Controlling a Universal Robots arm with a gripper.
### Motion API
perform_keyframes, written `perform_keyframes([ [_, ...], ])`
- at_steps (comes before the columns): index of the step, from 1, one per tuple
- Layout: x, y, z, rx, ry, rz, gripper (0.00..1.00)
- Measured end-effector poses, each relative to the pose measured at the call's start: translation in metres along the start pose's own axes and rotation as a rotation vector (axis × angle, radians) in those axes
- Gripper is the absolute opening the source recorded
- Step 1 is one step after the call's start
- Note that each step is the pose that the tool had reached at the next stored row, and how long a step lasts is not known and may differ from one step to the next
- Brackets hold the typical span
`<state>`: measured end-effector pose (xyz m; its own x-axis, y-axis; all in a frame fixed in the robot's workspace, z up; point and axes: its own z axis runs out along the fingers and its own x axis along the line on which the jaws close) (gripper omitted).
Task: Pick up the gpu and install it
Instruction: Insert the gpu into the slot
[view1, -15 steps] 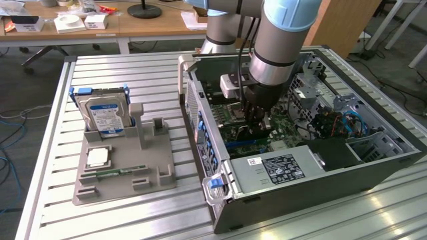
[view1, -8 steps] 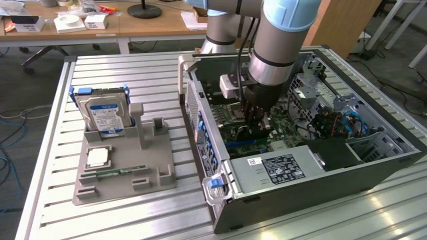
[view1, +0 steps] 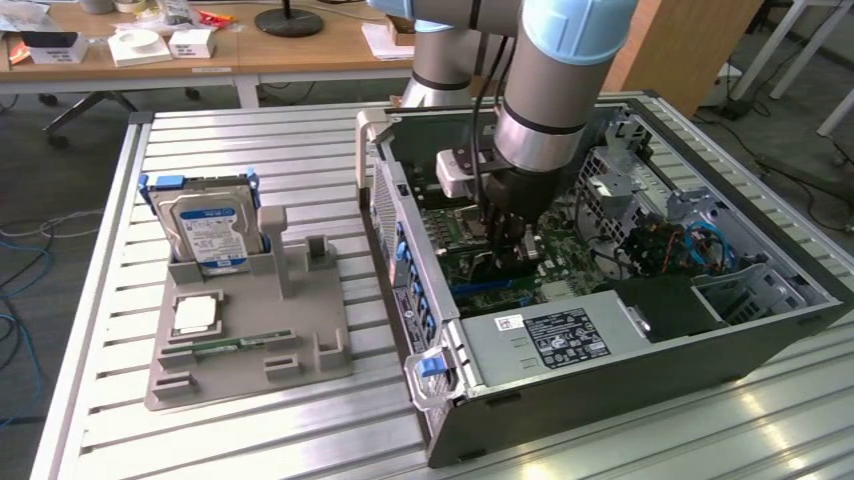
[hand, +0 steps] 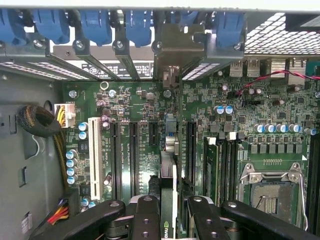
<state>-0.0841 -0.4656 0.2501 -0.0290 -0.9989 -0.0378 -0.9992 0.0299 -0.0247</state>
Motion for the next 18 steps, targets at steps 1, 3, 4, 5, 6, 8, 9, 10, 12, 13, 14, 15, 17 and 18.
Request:
perform_keyframes([
  [1,0.0000,0.0001,0.0000,-0.0001,-0.0001,0.000,0.26],
  [3,0.0000,0.0001,0.0000,-0.0002,0.0000,0.000,0.26],
  [4,-0.0002,0.0003,0.0000,-0.0002,-0.0001,0.000,0.26],
  [5,-0.0006,0.0003,0.0001,-0.0002,-0.0003,0.000,0.26],
  [6,-0.0008,0.0003,0.0001,-0.0002,-0.0005,0.000,0.26],
  [8,-0.0008,0.0003,0.0001,-0.0002,-0.0006,0.000,0.26],
  [9,-0.0009,0.0003,0.0001,-0.0002,-0.0008,0.000,0.26],
  [10,-0.0009,0.0003,0.0005,-0.0002,-0.0009,0.000,0.26],
  [12,-0.0009,0.0004,0.0016,-0.0002,-0.0009,0.000,0.26],
  [13,-0.0009,0.0004,0.0017,-0.0003,-0.0008,0.000,0.26],
  [14,-0.0009,0.0004,0.0017,-0.0004,-0.0007,0.000,0.26],
  [15,-0.0010,0.0004,0.0019,-0.0003,-0.0011,0.000,0.26],
  [17,-0.0016,0.0004,0.0022,-0.0002,-0.0021,0.000,0.26],
  [18,-0.0019,0.0004,0.0023,-0.0003,-0.0027,0.000,0.26],
])
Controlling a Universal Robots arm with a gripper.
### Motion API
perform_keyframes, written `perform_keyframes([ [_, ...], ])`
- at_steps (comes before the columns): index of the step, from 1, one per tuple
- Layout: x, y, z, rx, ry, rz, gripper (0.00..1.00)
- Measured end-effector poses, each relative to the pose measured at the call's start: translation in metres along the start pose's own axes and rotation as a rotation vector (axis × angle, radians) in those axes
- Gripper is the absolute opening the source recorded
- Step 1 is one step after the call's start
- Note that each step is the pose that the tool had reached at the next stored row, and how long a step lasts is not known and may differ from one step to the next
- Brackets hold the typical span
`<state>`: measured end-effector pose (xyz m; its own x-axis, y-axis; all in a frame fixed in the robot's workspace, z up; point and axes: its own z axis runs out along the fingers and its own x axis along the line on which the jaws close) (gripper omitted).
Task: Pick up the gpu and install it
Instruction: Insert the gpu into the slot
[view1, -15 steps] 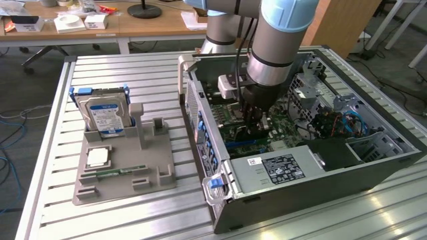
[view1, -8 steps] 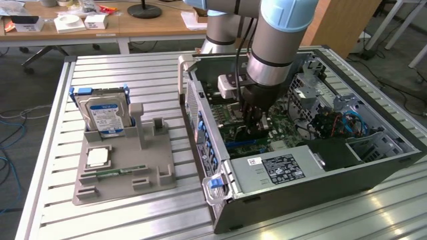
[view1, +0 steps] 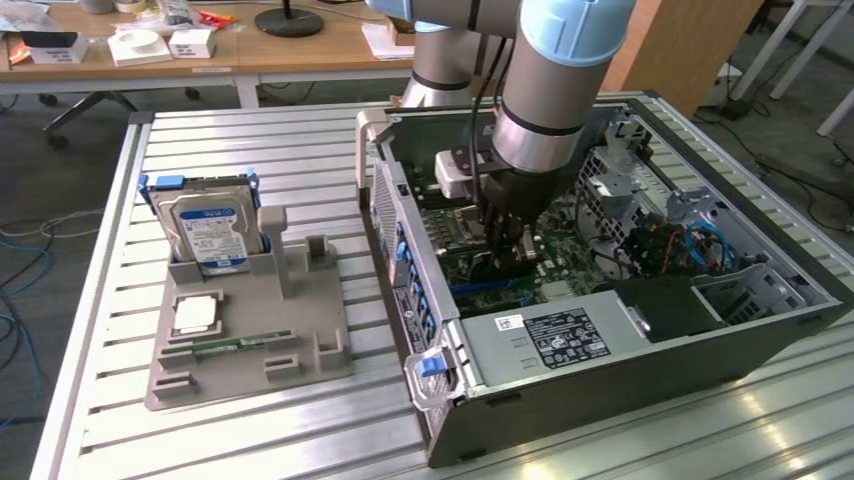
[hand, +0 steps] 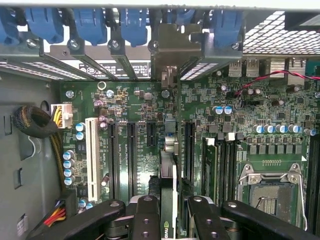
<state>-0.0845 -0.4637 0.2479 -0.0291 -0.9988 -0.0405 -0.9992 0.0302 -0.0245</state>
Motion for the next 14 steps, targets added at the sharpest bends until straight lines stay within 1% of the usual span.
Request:
perform_keyframes([
  [5,0.0000,0.0001,0.0016,-0.0003,0.0003,0.000,0.26],
  [7,0.0000,0.0002,0.0028,0.0002,-0.0007,0.000,0.26],
  [14,0.0000,0.0002,0.0026,0.0000,-0.0002,0.000,0.26],
])
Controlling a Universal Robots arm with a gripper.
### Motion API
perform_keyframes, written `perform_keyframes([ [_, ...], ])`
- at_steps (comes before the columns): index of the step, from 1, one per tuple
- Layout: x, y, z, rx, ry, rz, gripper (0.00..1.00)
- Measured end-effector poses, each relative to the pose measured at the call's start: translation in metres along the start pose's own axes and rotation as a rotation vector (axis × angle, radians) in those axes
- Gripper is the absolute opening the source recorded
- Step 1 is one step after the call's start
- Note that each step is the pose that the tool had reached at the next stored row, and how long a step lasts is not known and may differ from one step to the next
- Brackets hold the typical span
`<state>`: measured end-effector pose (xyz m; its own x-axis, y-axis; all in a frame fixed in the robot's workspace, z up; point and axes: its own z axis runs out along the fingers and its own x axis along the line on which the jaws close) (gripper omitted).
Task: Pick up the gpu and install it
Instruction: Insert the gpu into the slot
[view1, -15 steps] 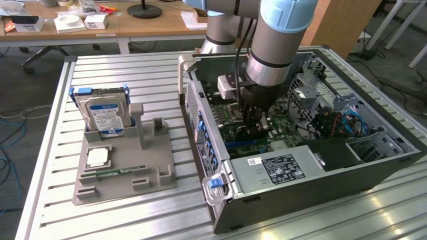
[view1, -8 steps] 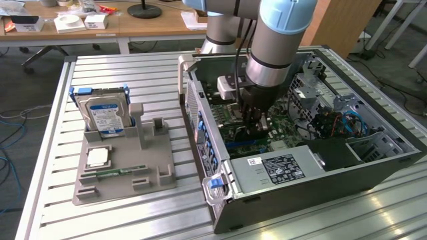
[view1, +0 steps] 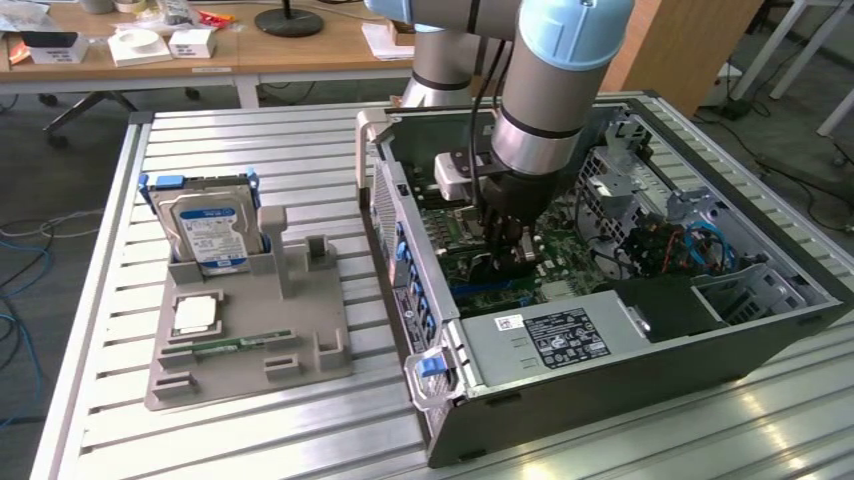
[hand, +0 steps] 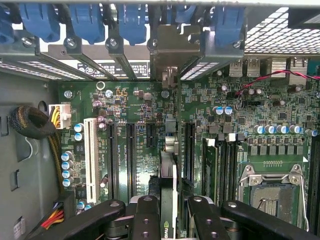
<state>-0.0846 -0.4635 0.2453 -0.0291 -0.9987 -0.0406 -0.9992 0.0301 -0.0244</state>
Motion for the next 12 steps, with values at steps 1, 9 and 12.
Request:
perform_keyframes([
  [1,0.0000,0.0000,0.0000,0.0000,0.0000,0.000,0.26],
  [9,0.0000,0.0000,0.0000,0.0000,0.0000,0.000,0.26],
  [12,0.0000,0.0000,0.0000,0.0000,-0.0001,0.000,0.26],
])
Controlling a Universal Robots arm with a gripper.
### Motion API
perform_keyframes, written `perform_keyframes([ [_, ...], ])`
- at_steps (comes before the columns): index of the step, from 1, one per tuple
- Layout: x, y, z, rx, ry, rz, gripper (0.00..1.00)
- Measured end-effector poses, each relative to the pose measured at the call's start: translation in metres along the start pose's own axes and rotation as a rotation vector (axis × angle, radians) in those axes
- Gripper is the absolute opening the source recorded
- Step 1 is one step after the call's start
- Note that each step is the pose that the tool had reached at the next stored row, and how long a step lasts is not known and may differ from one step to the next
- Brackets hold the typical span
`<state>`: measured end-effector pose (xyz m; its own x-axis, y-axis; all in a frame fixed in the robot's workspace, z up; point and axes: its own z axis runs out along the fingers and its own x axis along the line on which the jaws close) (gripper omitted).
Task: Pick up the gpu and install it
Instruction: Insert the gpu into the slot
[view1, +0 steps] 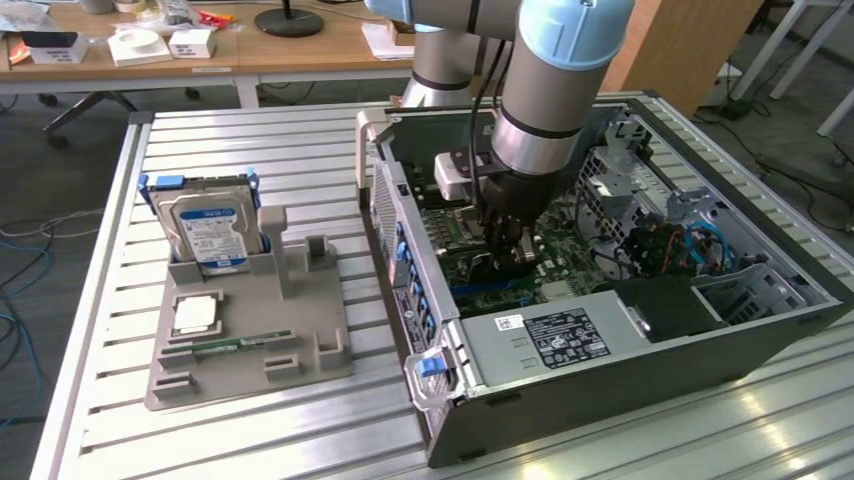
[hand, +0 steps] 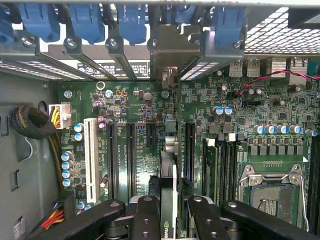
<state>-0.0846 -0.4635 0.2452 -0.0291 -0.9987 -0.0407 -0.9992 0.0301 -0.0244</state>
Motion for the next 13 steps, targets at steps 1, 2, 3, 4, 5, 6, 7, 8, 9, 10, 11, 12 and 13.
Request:
perform_keyframes([
  [1,0.0000,0.0000,0.0000,0.0000,0.0001,0.000,0.26],
  [2,0.0000,0.0000,0.0000,0.0000,0.0001,0.000,0.26],
  [3,0.0000,0.0000,0.0000,0.0000,0.0001,0.000,0.26],
  [4,0.0000,0.0000,0.0000,0.0000,0.0000,0.000,0.26],
  [5,0.0000,0.0000,0.0000,0.0000,0.0001,0.000,0.26],
  [6,0.0000,0.0001,0.0000,0.0000,0.0000,0.000,0.26],
  [7,0.0000,0.0002,0.0000,0.0001,0.0001,0.000,0.26],
  [8,0.0000,0.0003,0.0000,0.0001,0.0000,0.000,0.26],
  [9,0.0000,0.0004,0.0000,0.0001,0.0000,0.000,0.26],
  [10,0.0000,0.0004,0.0000,0.0001,0.0000,0.000,0.26],
  [11,0.0000,0.0004,0.0001,0.0000,0.0001,0.000,0.26],
  [12,0.0001,0.0004,0.0009,0.0000,0.0001,0.000,0.26],
  [13,0.0002,0.0004,0.0019,-0.0001,0.0005,0.000,0.26],
])
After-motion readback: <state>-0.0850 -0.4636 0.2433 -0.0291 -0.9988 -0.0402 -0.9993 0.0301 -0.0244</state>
